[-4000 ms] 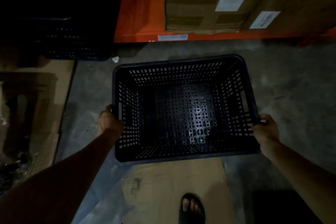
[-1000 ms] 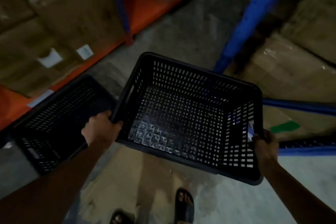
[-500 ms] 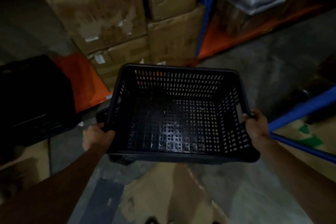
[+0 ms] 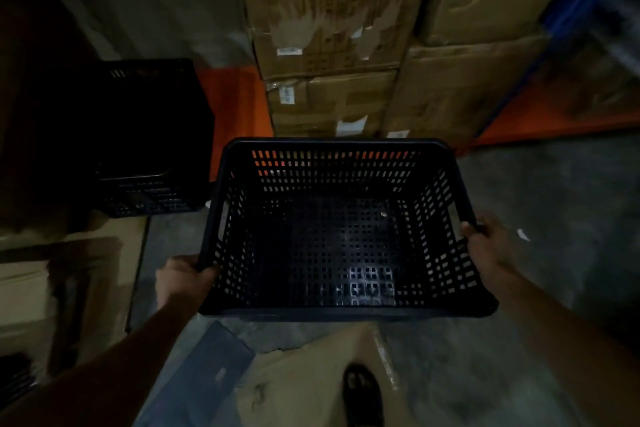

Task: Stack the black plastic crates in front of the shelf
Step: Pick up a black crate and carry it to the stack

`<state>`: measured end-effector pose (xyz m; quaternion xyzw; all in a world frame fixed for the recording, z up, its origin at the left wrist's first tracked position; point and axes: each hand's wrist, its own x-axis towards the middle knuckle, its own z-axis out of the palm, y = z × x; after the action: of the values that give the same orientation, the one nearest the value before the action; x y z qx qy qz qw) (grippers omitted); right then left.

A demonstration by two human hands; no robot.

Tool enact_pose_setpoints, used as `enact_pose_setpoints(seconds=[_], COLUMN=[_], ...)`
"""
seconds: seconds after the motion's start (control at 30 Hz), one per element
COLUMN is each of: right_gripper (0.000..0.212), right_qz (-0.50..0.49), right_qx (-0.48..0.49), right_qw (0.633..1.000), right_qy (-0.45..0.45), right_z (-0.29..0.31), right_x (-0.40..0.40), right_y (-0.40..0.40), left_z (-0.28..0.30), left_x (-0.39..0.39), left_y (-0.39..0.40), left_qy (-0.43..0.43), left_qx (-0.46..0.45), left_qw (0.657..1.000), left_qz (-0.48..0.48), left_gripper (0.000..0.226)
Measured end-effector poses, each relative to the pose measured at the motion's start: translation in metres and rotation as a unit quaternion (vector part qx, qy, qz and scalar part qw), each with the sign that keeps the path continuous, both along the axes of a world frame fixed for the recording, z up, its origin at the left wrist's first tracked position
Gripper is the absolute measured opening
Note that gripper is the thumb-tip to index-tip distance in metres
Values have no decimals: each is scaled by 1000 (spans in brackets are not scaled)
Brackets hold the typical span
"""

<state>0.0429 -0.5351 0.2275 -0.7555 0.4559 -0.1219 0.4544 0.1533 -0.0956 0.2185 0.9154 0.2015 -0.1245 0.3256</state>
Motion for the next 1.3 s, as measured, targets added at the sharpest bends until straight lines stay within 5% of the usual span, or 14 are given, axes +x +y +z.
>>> enact_pose_setpoints(seconds=[0.4, 0.6, 1.3], right_gripper=[5, 20, 23], right_qz=[60, 50, 82], right_qx=[35, 25, 5], right_qw=[998, 998, 997], right_qy=[3, 13, 9], right_z=[-50, -63, -65], right_x=[80, 81, 95], right_y=[-13, -17, -31], left_z=[-32, -22, -18], left_x=[7, 20, 9], left_y=[-2, -8, -6], left_qy=[-9, -5, -18], left_qx=[15, 29, 12], left_qw=[999, 998, 996], left_qz=[40, -54, -85], left_gripper=[35, 38, 39])
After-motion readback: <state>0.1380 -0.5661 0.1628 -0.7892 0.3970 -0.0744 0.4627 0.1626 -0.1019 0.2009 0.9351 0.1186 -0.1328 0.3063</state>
